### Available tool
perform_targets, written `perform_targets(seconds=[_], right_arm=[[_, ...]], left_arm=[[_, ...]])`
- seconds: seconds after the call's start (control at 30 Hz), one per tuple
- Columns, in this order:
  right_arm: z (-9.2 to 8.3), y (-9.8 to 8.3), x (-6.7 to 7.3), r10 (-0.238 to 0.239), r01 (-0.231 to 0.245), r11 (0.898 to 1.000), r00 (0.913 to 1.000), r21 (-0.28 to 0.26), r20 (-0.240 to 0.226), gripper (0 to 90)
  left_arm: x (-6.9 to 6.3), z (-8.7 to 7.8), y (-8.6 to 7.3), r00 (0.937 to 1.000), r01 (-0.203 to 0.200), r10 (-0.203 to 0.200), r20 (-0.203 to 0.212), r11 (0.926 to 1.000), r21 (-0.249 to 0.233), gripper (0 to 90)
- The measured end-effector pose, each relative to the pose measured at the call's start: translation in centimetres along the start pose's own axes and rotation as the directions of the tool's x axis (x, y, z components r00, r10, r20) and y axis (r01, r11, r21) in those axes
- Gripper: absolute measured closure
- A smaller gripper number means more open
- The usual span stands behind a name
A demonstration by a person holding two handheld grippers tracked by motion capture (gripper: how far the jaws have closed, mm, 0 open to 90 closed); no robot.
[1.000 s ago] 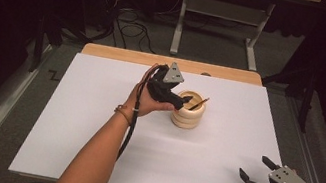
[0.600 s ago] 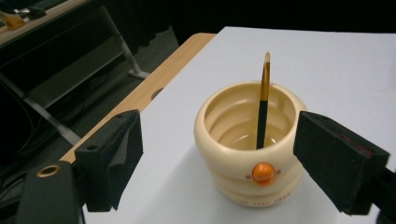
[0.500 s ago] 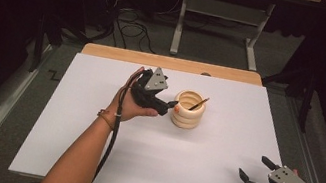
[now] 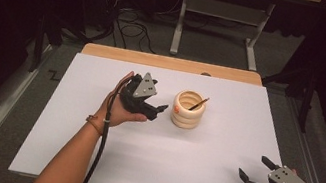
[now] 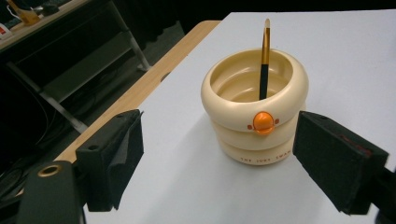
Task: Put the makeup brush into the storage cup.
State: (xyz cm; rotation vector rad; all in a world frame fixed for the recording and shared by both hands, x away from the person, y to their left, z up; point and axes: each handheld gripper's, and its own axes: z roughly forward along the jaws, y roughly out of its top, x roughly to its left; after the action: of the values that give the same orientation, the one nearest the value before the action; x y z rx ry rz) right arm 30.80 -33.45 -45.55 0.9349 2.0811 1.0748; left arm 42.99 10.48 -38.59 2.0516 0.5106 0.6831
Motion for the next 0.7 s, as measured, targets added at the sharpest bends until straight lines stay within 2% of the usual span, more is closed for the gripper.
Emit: perform_targets(seconds=[0.23, 0.47, 0.7], right_arm=[[0.0, 0.0, 0.1, 0.003, -0.003, 1.0, 1.0, 0.002, 0.002, 16.4], [0.0, 0.0, 0.1, -0.004, 0.004, 1.0, 1.0, 0.005, 0.003, 16.4], [0.1, 0.0, 0.2, -0.01, 0.01, 1.0, 0.9999, 0.011, -0.001, 16.4]], left_arm=[[-0.2, -1.1, -0.9, 0.9998, 0.01, -0.01, -0.016, 0.9999, 0.004, 17.1], [-0.3, -2.4, -2.0, 0.9993, -0.009, 0.01, -0.037, 0.9995, 0.029, 17.1], [-0.2, -3.7, -3.2, 0.9988, -0.001, 0.003, -0.048, 0.9991, 0.041, 17.1]])
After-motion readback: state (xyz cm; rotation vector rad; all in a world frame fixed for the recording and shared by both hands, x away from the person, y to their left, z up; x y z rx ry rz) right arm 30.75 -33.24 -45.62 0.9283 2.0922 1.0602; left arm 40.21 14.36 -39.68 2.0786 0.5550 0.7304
